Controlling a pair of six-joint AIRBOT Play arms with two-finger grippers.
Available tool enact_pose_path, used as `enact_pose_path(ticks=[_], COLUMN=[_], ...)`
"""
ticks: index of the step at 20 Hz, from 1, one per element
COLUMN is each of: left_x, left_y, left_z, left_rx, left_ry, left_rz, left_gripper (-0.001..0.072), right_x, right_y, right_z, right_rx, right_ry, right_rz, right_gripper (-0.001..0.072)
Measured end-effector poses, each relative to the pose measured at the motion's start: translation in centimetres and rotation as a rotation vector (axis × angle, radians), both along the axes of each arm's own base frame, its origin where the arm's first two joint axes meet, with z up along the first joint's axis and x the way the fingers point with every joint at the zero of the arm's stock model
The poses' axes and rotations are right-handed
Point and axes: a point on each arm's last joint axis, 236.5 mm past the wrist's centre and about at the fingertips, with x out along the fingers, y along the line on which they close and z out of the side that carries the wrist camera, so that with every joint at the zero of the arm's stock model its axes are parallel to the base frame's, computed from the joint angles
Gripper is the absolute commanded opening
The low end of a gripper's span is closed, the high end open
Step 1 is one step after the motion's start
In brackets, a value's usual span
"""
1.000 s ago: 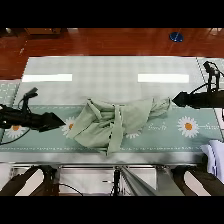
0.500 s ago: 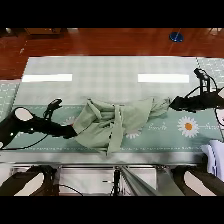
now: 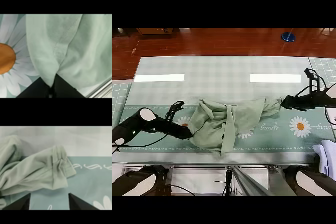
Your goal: Fold the shirts.
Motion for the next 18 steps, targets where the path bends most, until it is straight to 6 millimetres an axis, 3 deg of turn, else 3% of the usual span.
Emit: enact_pose_path(ticks=[3,5,9,15,17,18], left_x=[-0.4,-0.1,1.7,3.6,3.7,3.8], left_y=[0.0,0.0,-0.5,-0.9,-1.0,-1.1], left_z=[0.1,0.7,2.7,4.7,4.9,5.0], left_rx=[0.002,0.003,-0.017,-0.033,-0.038,-0.041], left_ry=[0.009,-0.004,-0.068,-0.127,-0.13,-0.131], left_rz=[-0.021,-0.036,-0.043,-0.042,-0.041,-0.04], left_gripper=[0.0028,0.0028,0.0028,0.0028,0.0028,0.0028], right_x=[0.0,-0.4,-1.0,-2.7,-2.9,-2.8], right_y=[0.7,2.6,7.1,12.4,14.0,14.7], right_z=[-2.1,-2.7,-1.5,-1.8,-2.9,-3.6], right_rx=[0.044,0.129,0.324,0.394,0.386,0.381], right_ry=[0.059,0.095,0.12,0.167,0.185,0.189], right_rz=[-0.004,0.018,0.089,0.229,0.258,0.26], right_gripper=[0.0539,0.0539,0.0539,0.0538,0.0511,0.0402])
